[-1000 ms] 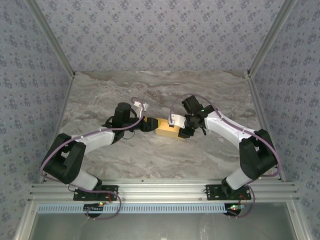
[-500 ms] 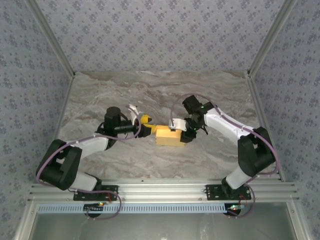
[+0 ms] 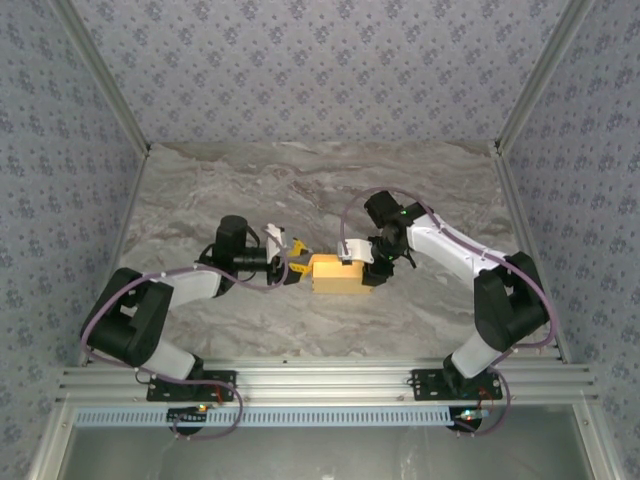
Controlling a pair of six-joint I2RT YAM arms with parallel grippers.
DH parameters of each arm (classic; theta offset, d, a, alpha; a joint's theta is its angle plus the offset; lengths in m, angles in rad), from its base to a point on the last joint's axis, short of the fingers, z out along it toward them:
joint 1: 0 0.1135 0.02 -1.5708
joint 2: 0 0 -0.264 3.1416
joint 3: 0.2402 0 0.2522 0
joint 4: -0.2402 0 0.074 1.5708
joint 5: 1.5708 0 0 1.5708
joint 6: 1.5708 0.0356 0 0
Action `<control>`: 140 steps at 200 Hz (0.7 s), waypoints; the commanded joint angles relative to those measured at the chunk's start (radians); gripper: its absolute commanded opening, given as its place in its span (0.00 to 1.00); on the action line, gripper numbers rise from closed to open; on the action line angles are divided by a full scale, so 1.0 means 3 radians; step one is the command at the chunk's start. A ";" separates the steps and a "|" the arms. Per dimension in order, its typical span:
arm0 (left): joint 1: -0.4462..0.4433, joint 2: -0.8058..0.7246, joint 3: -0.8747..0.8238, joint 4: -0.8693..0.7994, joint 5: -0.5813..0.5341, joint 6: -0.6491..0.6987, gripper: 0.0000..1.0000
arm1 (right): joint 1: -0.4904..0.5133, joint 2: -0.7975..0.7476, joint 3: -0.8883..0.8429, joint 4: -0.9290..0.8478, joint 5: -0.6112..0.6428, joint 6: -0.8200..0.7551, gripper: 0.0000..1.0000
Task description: Fold the paper box
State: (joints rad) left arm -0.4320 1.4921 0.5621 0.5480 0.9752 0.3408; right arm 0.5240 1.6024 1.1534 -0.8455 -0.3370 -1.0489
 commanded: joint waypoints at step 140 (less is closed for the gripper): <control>0.0017 0.0020 0.0363 -0.0579 0.0077 0.0424 0.59 | 0.0018 0.0048 -0.0173 -0.0318 0.0132 -0.0031 0.30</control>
State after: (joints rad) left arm -0.3855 1.4765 0.6224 0.4503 0.9710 0.4049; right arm 0.5240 1.5948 1.1435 -0.8413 -0.3340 -1.0637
